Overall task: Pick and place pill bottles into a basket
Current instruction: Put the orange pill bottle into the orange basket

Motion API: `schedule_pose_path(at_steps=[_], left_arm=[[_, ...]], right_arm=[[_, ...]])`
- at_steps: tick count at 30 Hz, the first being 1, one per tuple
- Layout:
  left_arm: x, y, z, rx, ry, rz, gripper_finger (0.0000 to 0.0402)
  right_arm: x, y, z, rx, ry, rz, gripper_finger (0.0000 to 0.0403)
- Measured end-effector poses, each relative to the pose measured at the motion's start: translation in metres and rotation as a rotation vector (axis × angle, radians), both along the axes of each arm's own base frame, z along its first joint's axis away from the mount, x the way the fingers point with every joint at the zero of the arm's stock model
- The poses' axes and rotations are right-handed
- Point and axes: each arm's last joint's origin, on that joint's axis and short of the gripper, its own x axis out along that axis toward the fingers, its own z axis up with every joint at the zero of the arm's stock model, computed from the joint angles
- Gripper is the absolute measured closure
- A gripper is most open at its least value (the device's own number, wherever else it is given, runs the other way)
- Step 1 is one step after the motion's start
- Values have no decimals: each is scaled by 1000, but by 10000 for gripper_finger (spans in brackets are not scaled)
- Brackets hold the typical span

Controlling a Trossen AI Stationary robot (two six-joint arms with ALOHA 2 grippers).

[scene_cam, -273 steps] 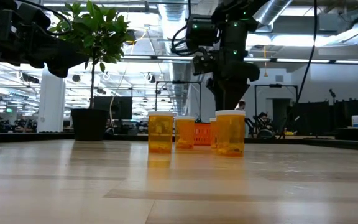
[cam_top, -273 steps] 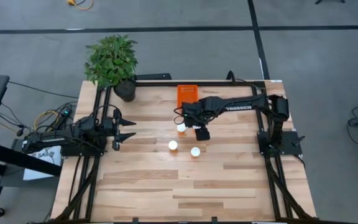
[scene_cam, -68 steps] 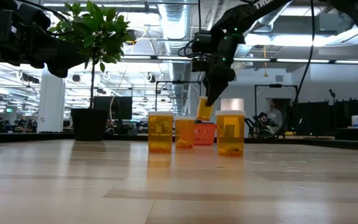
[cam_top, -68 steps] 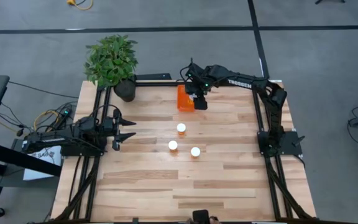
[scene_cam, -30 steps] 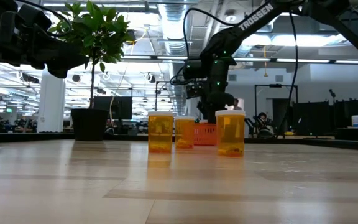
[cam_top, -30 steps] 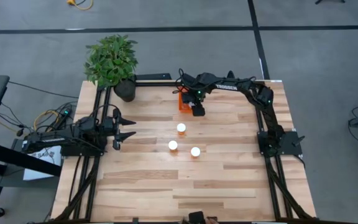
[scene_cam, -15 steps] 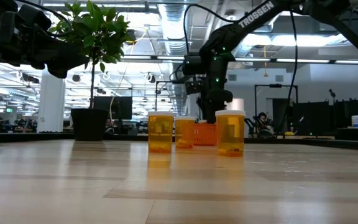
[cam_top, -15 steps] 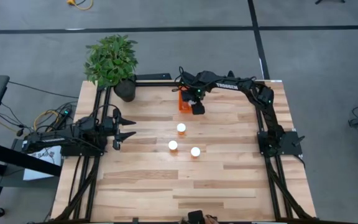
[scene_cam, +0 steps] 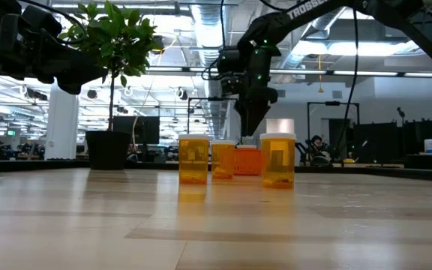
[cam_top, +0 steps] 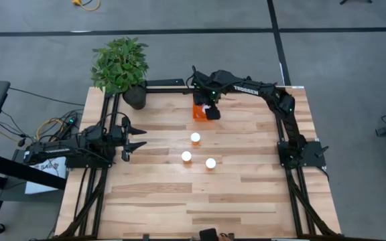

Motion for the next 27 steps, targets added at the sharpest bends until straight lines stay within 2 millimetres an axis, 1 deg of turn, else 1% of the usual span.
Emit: schedule_pose_path(at_steps=[4, 10, 14, 17, 21, 24, 27], left_arm=[[0, 0, 0, 0, 1, 0, 193], [0, 0, 0, 0, 0, 0, 193], [0, 0, 0, 0, 0, 0, 193], [0, 0, 0, 0, 0, 0, 193], [0, 0, 0, 0, 0, 0, 193], [0, 0, 0, 0, 1, 0, 193], [0, 0, 0, 0, 1, 0, 193]], right_arm=[[3, 15, 6, 26, 33, 20, 152], [10, 46, 7, 67, 73, 53, 152], [10, 69, 20, 84, 53, 88, 152], [4, 86, 30, 93, 55, 104, 152], [-11, 102, 45, 152, 40, 89, 152], [-24, 113, 43, 197, 41, 73, 152], [-38, 122, 33, 194, 27, 52, 152]])
